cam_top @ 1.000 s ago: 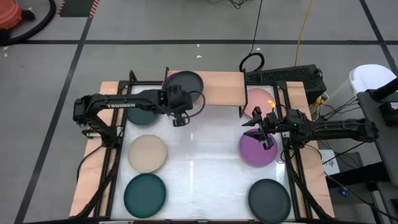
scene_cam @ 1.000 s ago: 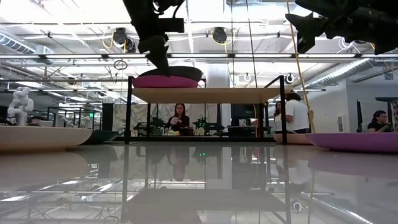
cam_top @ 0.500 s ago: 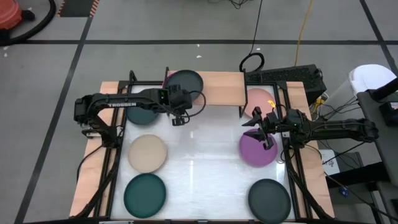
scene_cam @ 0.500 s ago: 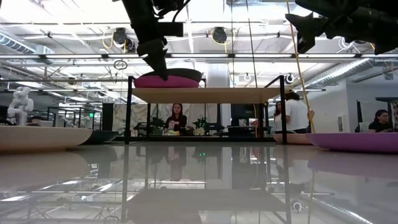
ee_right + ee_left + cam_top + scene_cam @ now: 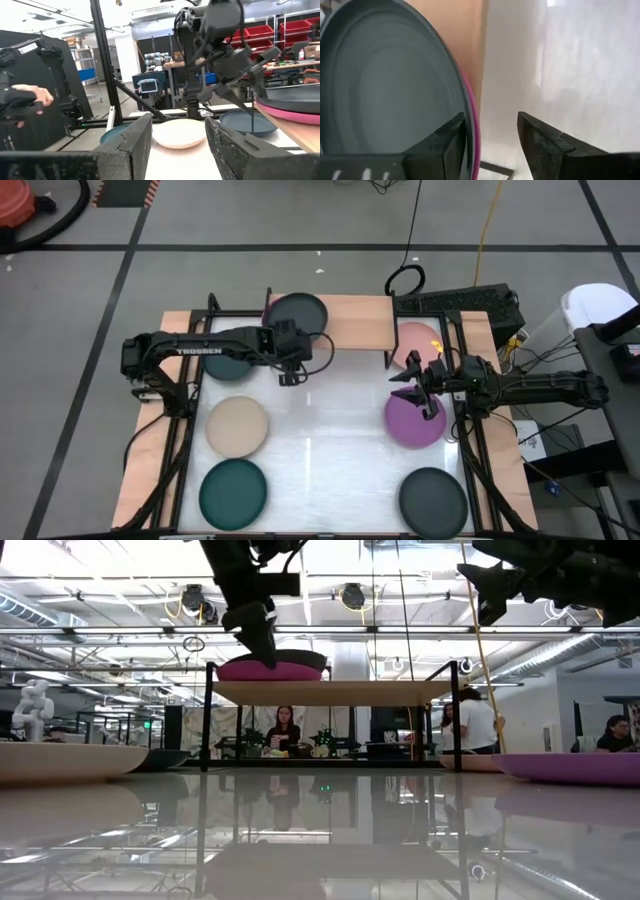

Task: Place and stack plates onto a shelf
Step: Stack the center black plate on top of the pink plate on the shelf, then adjust the plates

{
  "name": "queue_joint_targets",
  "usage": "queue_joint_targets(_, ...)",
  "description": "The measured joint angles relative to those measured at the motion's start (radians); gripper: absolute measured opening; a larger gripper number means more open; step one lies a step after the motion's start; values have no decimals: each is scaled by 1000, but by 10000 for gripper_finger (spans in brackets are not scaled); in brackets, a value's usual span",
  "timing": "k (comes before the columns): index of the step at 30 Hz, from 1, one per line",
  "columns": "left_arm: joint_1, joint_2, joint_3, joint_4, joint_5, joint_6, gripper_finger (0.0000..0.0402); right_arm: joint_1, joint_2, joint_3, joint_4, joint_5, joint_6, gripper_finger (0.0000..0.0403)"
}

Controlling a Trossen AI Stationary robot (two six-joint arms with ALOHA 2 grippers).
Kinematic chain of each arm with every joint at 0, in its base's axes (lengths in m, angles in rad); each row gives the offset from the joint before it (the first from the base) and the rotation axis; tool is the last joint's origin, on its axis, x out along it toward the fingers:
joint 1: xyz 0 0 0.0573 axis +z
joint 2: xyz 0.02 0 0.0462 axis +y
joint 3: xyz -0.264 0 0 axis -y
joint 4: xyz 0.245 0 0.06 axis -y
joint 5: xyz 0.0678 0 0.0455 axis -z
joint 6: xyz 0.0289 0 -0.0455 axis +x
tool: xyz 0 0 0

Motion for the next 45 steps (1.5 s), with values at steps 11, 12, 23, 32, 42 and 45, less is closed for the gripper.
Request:
queue_joint_targets(11, -5, -2, 0, 47, 8, 32, 181, 0, 0, 0, 0, 0, 0, 165)
queue_joint_targets(12, -5, -2, 0, 44, 17, 31, 181, 0, 0, 0, 0, 0, 0, 165)
queue_joint_targets(23, -10, -2, 0, 62, 174, 18, 181, 0, 0, 0, 1, 0, 0, 165)
queue_joint_targets(32, 35, -2, 0, 62, 27, 48, 181, 0, 0, 0, 0, 0, 0, 165)
queue_joint_targets(42, 52, -2, 1, 68, -117, 55, 181, 0, 0, 0, 0, 0, 0, 165)
queue_joint_targets(45, 47, -2, 1, 84, -119, 54, 181, 0, 0, 0, 0, 0, 0, 165)
